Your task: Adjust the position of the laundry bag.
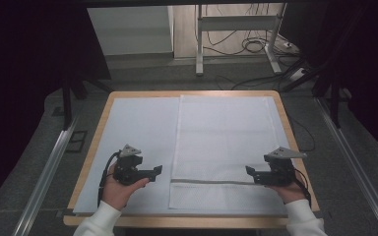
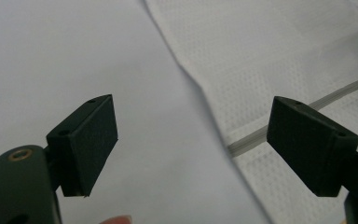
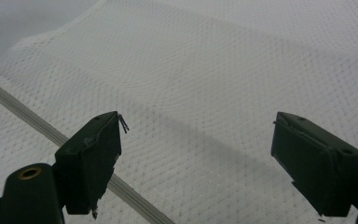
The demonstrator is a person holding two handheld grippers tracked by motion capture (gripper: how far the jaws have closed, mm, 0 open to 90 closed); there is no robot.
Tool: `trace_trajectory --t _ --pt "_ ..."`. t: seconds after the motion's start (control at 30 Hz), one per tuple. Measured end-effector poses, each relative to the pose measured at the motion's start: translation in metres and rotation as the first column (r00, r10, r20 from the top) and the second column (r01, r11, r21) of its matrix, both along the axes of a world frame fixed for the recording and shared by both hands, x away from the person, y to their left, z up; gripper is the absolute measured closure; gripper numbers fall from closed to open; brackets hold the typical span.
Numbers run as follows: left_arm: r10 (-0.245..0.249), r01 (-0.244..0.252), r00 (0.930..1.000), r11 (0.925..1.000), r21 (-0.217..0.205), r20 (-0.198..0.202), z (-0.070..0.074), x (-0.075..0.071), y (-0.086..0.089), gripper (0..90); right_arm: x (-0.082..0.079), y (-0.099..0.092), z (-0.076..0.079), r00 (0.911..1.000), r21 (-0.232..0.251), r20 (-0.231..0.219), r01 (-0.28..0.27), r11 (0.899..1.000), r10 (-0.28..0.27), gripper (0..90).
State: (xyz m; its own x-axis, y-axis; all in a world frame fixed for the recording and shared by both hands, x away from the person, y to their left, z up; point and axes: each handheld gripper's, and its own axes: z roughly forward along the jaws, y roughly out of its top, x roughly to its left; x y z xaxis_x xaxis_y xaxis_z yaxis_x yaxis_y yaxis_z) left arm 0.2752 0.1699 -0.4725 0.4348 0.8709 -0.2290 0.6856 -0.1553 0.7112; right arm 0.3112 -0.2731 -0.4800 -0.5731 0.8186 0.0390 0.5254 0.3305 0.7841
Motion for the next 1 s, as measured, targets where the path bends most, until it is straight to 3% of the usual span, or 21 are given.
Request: trace_trajectory --t 0.27,0.63,1.0 --pt "-0.025 0.025 0.9997 0.9997 0.001 0.008 0.01 0.012 -0.021 16.3 0.0 -0.001 0.001 1.0 0.0 0.002 0.002 1.0 -0.002 15.6" --pt "-0.04 0.041 0.9987 0.9991 0.013 -0.031 -0.002 0.025 -0.047 19.0 0.001 -0.003 0.0 1.0 -0.009 0.001 0.008 1.0 -0.008 15.5" --pt "-0.046 0.048 0.9959 0.9986 0.024 -0.079 -0.015 0.032 -0.055 22.6 0.001 -0.004 0.0 0.9999 -0.018 0.006 0.011 1.0 -0.011 15.6"
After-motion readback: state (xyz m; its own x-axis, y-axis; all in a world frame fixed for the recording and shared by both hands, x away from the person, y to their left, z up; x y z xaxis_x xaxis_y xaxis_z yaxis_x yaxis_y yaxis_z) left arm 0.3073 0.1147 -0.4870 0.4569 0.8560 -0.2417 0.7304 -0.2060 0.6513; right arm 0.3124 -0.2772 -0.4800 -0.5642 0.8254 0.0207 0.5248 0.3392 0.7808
